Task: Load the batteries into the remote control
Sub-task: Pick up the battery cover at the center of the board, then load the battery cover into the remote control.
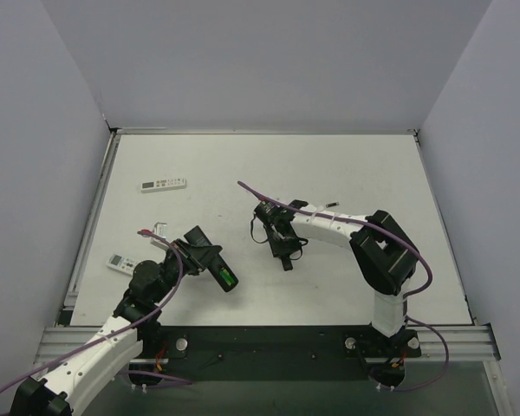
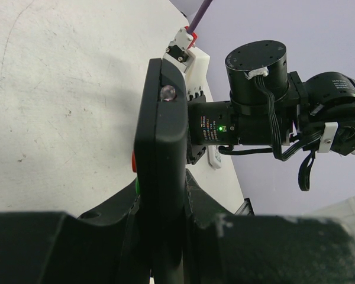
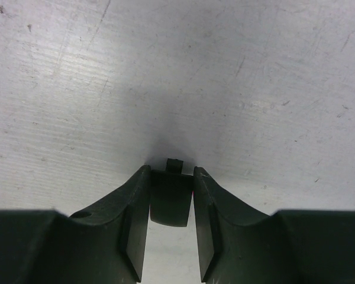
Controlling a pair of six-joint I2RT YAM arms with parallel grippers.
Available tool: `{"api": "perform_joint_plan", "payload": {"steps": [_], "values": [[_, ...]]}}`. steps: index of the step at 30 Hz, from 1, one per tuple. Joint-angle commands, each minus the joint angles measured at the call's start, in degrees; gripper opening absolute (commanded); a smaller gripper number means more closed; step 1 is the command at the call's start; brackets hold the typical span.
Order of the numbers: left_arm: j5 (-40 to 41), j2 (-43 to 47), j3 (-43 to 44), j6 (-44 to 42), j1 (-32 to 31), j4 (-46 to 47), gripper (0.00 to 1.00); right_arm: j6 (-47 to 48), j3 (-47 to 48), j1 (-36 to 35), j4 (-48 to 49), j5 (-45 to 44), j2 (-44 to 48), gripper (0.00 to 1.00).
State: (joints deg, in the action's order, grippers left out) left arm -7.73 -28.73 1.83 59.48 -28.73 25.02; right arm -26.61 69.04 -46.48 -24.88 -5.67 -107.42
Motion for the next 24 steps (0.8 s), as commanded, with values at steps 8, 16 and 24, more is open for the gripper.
{"api": "perform_joint_plan", "payload": {"steps": [8,16,24], "values": [[-1.15,0.52,-0.95,1.6,-0.01,5.21,0.0,1.12,-2.23,-0.28,0.88,0.31,8.51,0.02],[-1.24,0.78,-1.56,4.85,-0.01,9.52,0.0,4.28,-7.41,-4.84,14.06,0.4,27.24,0.0],[-0.27,1.39,-1.74,10.56,-0.1,12.34,0.0,11.05,-13.22,-15.55,32.05,-0.83,39.38,0.0]]}}
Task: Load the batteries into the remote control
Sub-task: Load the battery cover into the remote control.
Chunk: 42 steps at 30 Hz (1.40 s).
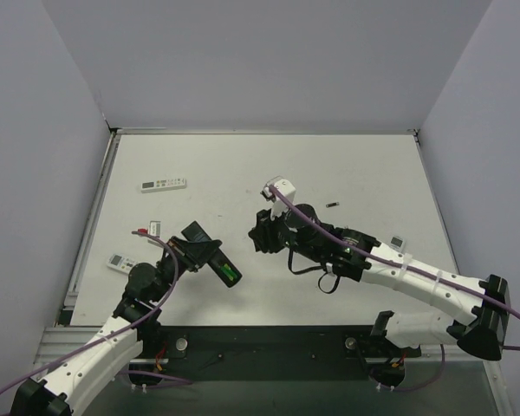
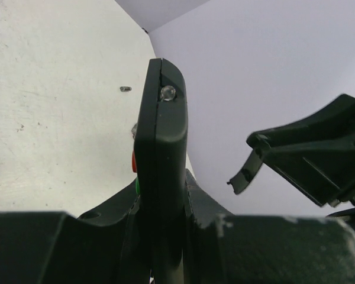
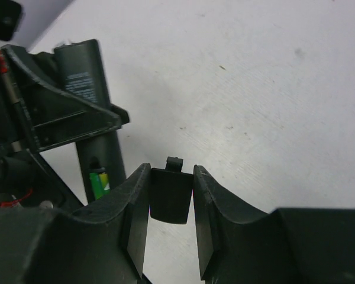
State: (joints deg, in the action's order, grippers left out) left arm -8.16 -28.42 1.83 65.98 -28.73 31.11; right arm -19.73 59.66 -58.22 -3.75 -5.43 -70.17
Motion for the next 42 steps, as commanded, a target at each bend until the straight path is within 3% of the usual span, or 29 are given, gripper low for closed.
{"api": "perform_joint_plan", "payload": {"steps": [1,8,15,42], "values": [[0.86,1.44,-1.82,4.77,-0.1,6.41,0.0,5.3,-4.63,-4.53,12.78,-1.16,3.19,0.0],[4.12,6.18,-4.11,11.28,-0.01,5.98,0.0,9.79,-10.52,-9.98,24.74,-1.43,5.13,0.0],[5.53,10.32,-3.05,12.69,-0.01,-0.7,0.0,13.74,-13.78,-13.67,34.59,-1.77,6.01,0.0],[7.72,10.67,-4.2,19.72,-0.1,-4.13,0.0,20.59,-14.57,-19.22,38.11,-6.78,1.71,0.0]]}}
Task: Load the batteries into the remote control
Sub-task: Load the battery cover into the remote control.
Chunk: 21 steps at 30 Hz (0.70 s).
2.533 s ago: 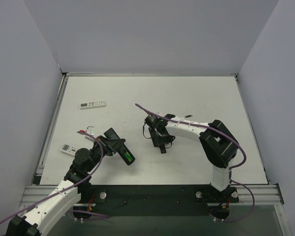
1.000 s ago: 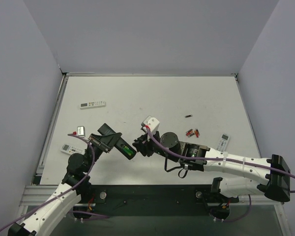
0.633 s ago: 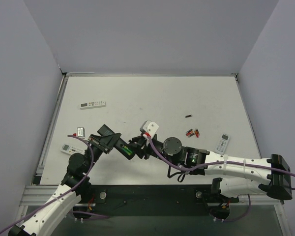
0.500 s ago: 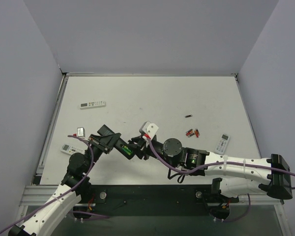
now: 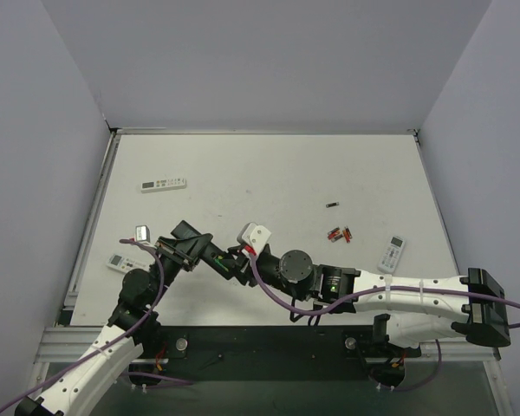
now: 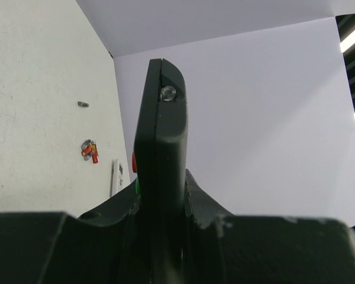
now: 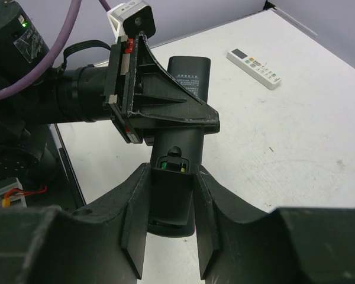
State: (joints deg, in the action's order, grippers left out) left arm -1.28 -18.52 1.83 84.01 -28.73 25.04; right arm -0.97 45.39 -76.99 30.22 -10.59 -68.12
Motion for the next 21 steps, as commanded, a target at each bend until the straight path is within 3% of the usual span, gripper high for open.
{"api": "perform_joint_plan", "payload": {"steps": [1,21], "values": [[0.84,1.03,-4.37,1.77,-0.1,1.86,0.0,2.03,-0.39,-0.44,4.15,-1.63,-0.35,0.0],[0.84,0.95,-4.55,3.44,-0.1,2.38,0.0,1.68,-1.09,-0.53,4.58,-0.75,-1.67,0.0]]}}
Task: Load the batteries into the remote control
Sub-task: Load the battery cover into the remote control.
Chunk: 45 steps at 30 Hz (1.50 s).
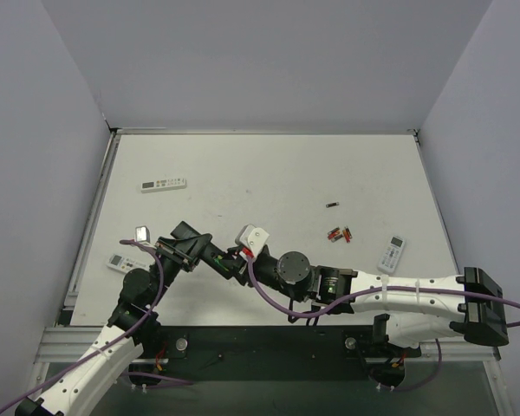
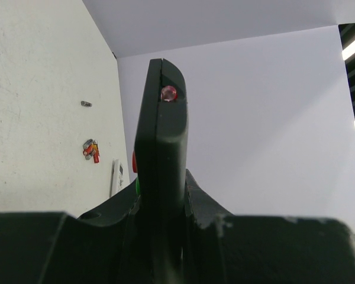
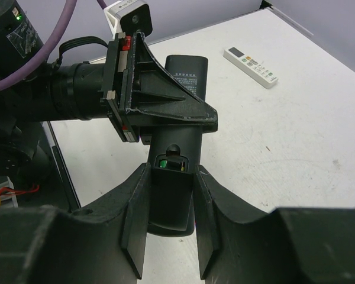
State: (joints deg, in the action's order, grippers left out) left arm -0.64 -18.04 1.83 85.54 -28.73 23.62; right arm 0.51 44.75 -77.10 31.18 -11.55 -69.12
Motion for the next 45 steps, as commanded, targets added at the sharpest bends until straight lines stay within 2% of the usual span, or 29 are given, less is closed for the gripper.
{"api": "perform_joint_plan", "payload": {"steps": [1,21,34,37,45], "values": [[0.21,0.38,-4.46,1.83,-0.1,3.89,0.0,0.1,-0.46,-0.42,4.06,0.39,-0.75,0.0],[0.21,0.02,-4.9,2.09,-0.1,4.6,0.0,-0.43,-0.72,-0.42,6.53,1.53,-0.84,0.0],[0.21,1.26,-4.64,2.18,-0.01,5.04,0.0,0.8,-1.25,-0.16,3.01,-0.05,-2.51,0.0],[0.21,1.17,-4.55,1.91,-0.1,5.3,0.0,0.72,-0.72,-0.16,2.13,-0.05,-3.47,0.06],[-0.06,1.17,-4.55,1.56,-0.1,5.91,0.0,0.54,-0.81,-0.07,2.22,0.65,-4.62,0.12]]}}
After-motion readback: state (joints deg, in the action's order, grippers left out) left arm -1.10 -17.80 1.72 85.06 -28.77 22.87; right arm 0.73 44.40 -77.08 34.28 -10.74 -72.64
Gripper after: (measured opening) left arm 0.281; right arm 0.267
